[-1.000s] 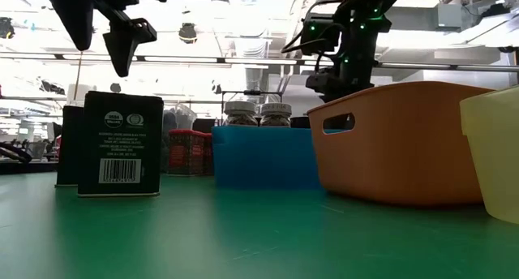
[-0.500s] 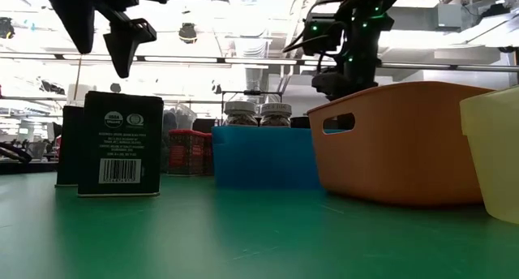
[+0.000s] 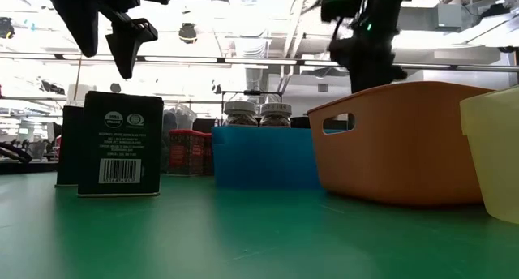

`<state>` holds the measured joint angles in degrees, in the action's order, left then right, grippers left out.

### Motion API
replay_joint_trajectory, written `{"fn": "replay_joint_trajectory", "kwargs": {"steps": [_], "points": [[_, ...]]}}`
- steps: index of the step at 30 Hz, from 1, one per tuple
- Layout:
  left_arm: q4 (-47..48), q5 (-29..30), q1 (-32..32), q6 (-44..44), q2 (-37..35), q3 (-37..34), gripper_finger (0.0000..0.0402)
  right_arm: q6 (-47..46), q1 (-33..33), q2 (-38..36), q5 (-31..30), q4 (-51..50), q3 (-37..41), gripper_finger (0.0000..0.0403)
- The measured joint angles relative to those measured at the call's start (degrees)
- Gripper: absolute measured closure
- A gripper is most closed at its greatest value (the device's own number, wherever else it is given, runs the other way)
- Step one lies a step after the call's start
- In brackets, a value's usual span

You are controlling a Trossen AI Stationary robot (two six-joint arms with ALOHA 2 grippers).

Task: Sort spices by type
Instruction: Put the top right black seasoning can into the orange bin

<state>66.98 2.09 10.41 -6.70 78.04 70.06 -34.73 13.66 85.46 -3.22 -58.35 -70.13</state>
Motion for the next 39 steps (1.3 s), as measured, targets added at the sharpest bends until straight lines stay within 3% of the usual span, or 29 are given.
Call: {"fn": "replay_joint_trajectory", "kwargs": {"steps": [9,19,28,39], "points": [[-0.02,6.40,-1.93,-0.89,-0.02,0.00,0.0084,-11.17,-13.67,-7.79,3.97,1.31,-1.39,0.0240],[-0.40,10.27,-7.88,-5.44,-0.02,-0.02,0.0084,-31.09,-29.72,-6.58,3.86,3.06,-1.39,0.0240],[-3.55,9.50,-13.20,-7.63,-0.02,-0.02,0.0084,-38.66,-34.60,-1.35,2.99,4.03,-1.88,0.0240],[-3.43,7.21,-14.08,-5.77,-0.02,-0.02,0.0084,-33.87,-35.76,9.48,-0.27,-5.76,-11.45,0.0233]]}}
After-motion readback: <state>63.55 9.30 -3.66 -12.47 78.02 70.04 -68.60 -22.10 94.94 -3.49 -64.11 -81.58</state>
